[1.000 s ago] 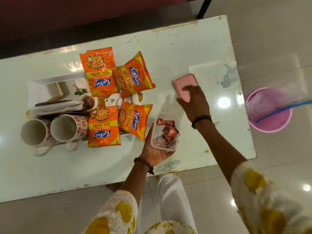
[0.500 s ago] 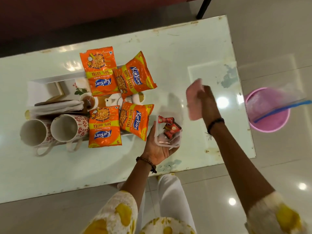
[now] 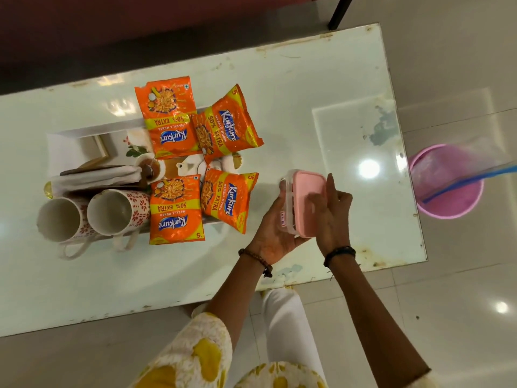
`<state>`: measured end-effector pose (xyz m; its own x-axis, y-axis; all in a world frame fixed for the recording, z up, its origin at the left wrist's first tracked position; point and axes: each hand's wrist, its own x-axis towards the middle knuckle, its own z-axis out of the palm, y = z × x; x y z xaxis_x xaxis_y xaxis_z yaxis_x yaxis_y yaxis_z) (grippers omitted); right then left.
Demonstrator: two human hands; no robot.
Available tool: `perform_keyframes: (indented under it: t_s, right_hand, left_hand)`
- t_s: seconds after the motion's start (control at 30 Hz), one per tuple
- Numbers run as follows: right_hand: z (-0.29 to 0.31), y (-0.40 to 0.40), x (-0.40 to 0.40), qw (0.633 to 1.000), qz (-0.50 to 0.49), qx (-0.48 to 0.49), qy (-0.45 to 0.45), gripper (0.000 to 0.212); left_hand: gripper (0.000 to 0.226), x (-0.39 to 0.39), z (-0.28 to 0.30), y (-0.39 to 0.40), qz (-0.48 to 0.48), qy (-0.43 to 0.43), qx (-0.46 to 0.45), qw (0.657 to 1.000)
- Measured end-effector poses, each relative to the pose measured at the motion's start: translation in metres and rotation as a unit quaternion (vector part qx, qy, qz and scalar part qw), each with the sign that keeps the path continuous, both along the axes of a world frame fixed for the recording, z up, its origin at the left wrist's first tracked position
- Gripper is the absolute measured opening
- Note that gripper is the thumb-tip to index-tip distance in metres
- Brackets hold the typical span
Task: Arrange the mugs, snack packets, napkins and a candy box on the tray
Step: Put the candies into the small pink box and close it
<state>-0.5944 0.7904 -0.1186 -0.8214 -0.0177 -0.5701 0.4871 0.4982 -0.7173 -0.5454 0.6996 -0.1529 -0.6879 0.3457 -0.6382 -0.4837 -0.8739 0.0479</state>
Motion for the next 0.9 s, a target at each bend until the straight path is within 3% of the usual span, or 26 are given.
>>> perform_keyframes:
  t_s: [0.1,0.2,0.4,0.57,0.7,0.9]
  right_hand:
    - [-0.003,-0.005,0.0,0.999,-0.012,0.051,-0.003,0.068]
    - [0.002,-0.008,-0.001,0.996,0.004,0.092,0.001,0.075]
    - [0.004,-0.009,-0.004,0.991,-0.022,0.128,0.012,0.055]
    - [0.011,-0.008,-0.003,0.995,-0.028,0.082,0.041,0.067]
    - [0.021,-0.002,0.003,0.992,-0.051,0.029,0.11,0.042]
    - [0.038,-0.014,0.008,0.992,-0.048,-0.003,0.119,0.026]
  left_hand:
    - [0.089,-0.002,0.0,0.005,-0.001,0.006,-0.042,0.999]
    - [0.097,-0.005,0.002,0.008,-0.013,0.021,-0.063,0.998]
    - [0.079,-0.007,0.0,0.003,-0.016,0.052,-0.039,0.998]
    - [0.063,-0.008,0.008,-0.006,-0.05,0.08,-0.066,0.993]
    - [0.046,-0.009,0.015,-0.012,-0.128,0.069,-0.165,0.976]
    - [0.067,-0.006,0.035,-0.026,-0.092,0.108,-0.236,0.961]
